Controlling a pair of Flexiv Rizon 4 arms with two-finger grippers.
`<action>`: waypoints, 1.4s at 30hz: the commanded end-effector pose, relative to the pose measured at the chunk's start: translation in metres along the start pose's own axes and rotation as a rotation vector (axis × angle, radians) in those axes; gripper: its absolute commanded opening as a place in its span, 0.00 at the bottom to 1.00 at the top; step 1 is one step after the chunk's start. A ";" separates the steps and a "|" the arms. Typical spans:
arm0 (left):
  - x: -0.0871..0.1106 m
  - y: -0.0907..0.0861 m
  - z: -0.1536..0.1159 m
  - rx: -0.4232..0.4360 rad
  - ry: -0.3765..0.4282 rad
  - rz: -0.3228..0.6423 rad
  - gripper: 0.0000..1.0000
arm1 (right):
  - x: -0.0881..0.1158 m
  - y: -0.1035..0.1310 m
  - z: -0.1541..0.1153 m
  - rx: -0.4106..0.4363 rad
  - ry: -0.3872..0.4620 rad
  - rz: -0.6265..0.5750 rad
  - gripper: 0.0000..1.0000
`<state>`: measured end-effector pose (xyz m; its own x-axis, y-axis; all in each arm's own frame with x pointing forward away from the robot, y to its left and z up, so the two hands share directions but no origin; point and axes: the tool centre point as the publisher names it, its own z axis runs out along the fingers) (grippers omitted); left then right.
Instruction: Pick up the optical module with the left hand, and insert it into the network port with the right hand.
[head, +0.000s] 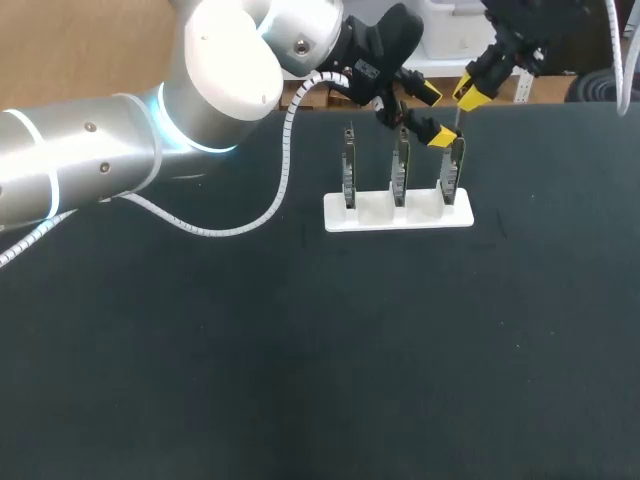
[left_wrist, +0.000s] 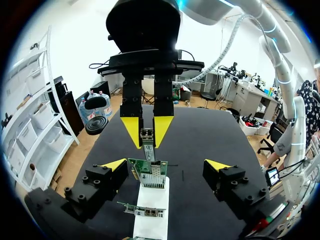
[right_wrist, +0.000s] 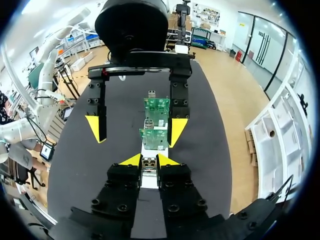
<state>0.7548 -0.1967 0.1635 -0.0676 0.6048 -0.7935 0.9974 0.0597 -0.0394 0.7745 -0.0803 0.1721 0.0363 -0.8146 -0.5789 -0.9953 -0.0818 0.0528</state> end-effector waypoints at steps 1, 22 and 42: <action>-0.001 0.002 0.001 0.004 0.006 -0.002 1.00 | 0.002 0.006 0.002 0.017 -0.002 0.004 0.00; -0.001 0.002 0.001 0.004 0.006 -0.002 1.00 | 0.002 0.006 0.008 0.018 -0.002 0.021 0.00; -0.001 0.002 0.001 0.004 0.006 -0.002 1.00 | 0.003 0.009 0.007 0.027 0.001 0.031 0.00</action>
<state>0.7548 -0.1967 0.1635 -0.0676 0.6048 -0.7935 0.9974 0.0597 -0.0395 0.7692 -0.0800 0.1657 0.0069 -0.8170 -0.5766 -0.9976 -0.0451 0.0519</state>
